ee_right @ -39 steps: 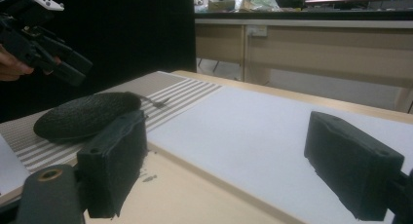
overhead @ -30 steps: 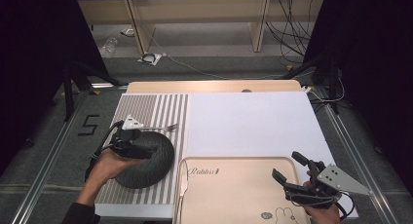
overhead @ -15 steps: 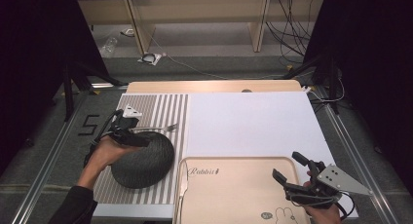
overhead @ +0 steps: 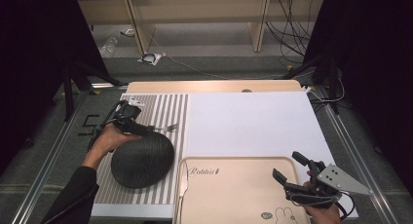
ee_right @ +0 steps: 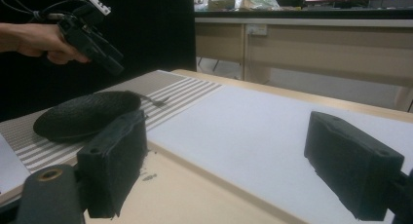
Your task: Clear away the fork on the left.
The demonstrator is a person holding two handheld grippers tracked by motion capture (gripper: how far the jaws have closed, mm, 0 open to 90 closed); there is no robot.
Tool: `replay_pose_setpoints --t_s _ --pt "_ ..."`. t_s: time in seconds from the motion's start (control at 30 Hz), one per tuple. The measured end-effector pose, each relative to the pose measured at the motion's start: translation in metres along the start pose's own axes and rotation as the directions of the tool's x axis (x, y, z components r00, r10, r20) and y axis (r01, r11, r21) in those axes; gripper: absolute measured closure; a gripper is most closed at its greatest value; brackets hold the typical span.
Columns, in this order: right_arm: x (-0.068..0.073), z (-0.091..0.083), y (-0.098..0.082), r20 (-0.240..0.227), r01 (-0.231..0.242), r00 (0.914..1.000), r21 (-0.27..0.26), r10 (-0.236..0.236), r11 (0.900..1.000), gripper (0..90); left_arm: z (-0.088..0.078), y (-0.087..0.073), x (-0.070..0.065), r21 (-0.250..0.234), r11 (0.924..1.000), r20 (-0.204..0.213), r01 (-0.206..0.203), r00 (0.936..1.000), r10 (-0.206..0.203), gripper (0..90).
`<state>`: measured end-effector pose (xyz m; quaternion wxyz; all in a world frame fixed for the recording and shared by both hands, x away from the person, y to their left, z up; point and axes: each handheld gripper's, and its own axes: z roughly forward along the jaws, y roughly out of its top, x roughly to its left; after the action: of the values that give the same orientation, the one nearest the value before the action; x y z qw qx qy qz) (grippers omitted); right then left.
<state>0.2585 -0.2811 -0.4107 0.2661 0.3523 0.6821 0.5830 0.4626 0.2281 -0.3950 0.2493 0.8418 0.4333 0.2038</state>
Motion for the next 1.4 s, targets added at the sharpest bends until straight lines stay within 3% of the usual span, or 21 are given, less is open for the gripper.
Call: replay_pose_setpoints --t_s 0.4,0.83,1.03,1.1,1.27,1.4 --pt "0.000 0.001 0.000 -0.015 -0.006 0.9999 0.001 0.006 1.000 16.6 0.022 0.008 0.020 0.050 0.9986 -0.008 -0.017 0.9998 0.018 21.6" --pt "0.000 0.001 0.000 -0.018 -0.004 0.9998 -0.002 0.004 1.000 16.6 0.052 0.015 0.028 0.118 0.9922 0.010 -0.042 0.9991 0.041 22.9" --pt "0.000 0.001 0.000 -0.019 -0.005 0.9998 0.002 0.005 1.000 16.6 0.063 0.018 0.034 0.152 0.9874 0.022 -0.044 0.9989 0.041 23.8" --pt "0.000 0.001 0.000 -0.021 -0.002 0.9998 -0.002 0.002 1.000 16.6 0.065 0.019 0.034 0.153 0.9878 0.033 -0.030 0.9991 0.025 24.6" --pt "-0.002 0.000 0.000 -0.017 -0.008 0.9998 0.002 0.008 1.000 16.6 0.073 0.019 0.032 0.186 0.9811 0.040 -0.054 0.9981 0.048 25.2" --pt "-0.001 0.000 0.000 -0.018 -0.004 0.9998 -0.002 0.004 1.000 16.6 0.076 0.019 0.032 0.185 0.9808 0.046 -0.062 0.9974 0.054 27.5"
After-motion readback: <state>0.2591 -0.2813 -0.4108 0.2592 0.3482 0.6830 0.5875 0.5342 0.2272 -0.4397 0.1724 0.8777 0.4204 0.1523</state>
